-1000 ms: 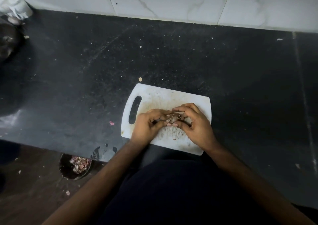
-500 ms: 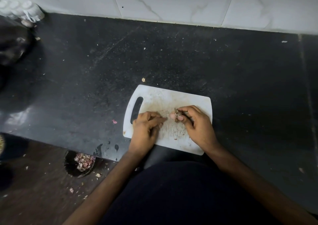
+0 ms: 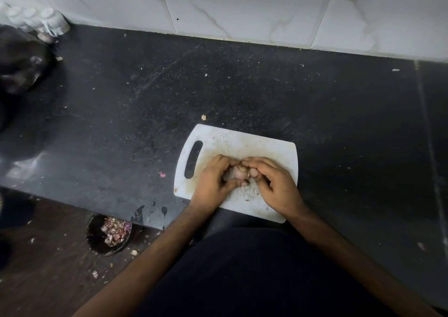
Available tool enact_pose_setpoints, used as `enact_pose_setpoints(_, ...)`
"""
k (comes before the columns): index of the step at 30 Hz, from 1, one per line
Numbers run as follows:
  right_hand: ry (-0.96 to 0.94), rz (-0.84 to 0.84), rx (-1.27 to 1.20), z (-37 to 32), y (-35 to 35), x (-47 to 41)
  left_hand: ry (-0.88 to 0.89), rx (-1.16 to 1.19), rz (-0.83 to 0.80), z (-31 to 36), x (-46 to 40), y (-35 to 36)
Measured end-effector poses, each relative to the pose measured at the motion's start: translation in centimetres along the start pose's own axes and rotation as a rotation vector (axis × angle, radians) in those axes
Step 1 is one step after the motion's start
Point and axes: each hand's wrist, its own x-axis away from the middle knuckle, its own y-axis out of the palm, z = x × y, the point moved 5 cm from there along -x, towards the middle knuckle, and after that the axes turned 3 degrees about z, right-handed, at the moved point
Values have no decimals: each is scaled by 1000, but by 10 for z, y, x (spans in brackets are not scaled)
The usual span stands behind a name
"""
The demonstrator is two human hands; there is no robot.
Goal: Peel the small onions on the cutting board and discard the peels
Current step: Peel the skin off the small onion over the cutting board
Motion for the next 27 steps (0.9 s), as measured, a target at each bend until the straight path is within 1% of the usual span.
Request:
enact_pose_setpoints(3,27,-26,-26,-3,0,-1,7,3,31,-3,3,4)
enact_pose_setpoints(6,55,-29,3,0,1,-2,25,8,14,-4,2,4)
enact_pose_setpoints(14,-20,7,60,0,2,2,45,77,30,-3,5,4)
enact_pose_setpoints(20,-58,44,129,-3,-1,2,122,-47,28,0,7,7)
enact_pose_setpoints(27,-159,46,330,-5,5,5,179,-129,44,3,9,8)
